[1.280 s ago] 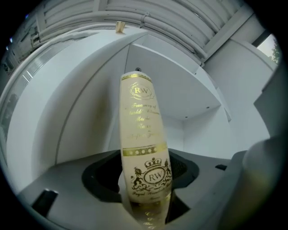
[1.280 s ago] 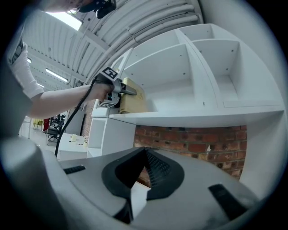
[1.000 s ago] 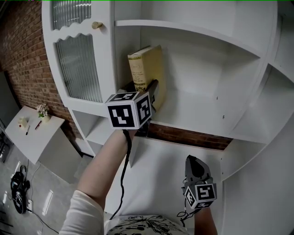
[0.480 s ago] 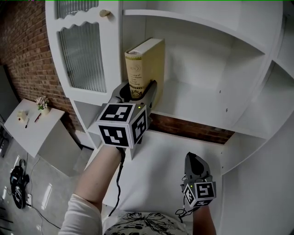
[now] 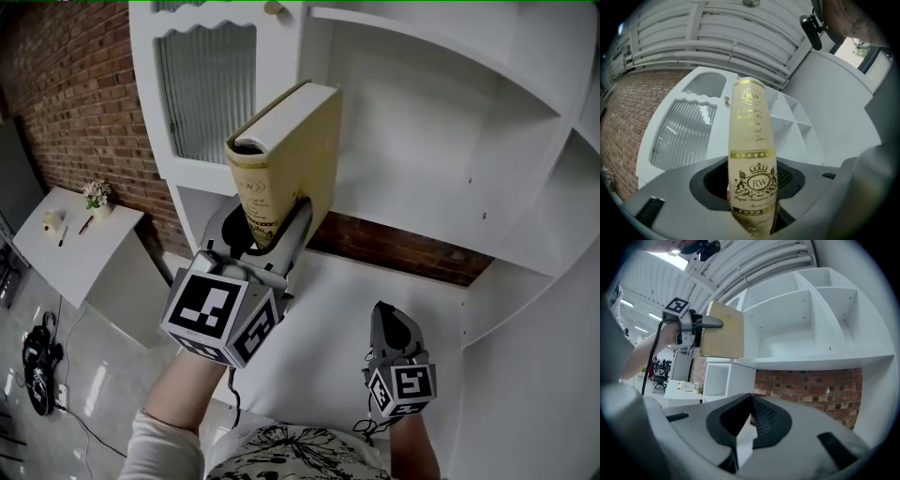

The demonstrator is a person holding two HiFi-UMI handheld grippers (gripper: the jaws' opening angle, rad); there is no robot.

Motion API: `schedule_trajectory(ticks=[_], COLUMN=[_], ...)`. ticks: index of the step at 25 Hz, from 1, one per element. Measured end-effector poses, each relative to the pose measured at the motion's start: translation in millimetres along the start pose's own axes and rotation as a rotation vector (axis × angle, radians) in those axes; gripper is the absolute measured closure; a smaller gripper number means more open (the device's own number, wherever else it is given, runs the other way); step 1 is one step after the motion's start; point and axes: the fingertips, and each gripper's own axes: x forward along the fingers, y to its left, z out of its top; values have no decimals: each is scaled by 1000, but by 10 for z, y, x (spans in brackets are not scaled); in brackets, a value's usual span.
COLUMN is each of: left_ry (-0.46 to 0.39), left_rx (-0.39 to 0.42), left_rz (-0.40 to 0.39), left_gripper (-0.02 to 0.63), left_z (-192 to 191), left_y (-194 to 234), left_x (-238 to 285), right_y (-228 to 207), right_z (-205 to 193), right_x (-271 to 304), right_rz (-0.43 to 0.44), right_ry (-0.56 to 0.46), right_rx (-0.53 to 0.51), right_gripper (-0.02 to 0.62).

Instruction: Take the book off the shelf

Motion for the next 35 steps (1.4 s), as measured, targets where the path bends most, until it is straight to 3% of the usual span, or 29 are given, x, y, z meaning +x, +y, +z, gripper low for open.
schedule_trajectory(ticks=[4, 8, 14, 22, 27, 35], left_ry=[0, -72, 55, 158, 190, 158], left_rx=[8, 20, 51, -11, -33, 7], left_rz=[-17, -30, -22, -32, -39, -38], left_gripper=[385, 386, 385, 387, 387, 387], left_z=[-172, -376, -1209, -2155, -2396, -2306], left_y=[32, 87, 128, 185, 128, 121], left_x=[-366, -659, -1063, -1269, -1272, -1144], right_y=[252, 481, 686, 641, 591, 732], right_z=[-20, -52, -81, -212, -284, -281], right_x=[-12, -25, -103, -204, -227, -128], right_rz=[4, 1, -29, -92, -104, -44], right_ry=[-4, -11, -34, -33, -41, -35], right_rx=[11, 18, 27, 24, 63, 20], right_gripper=[592, 592, 592, 592, 592, 592])
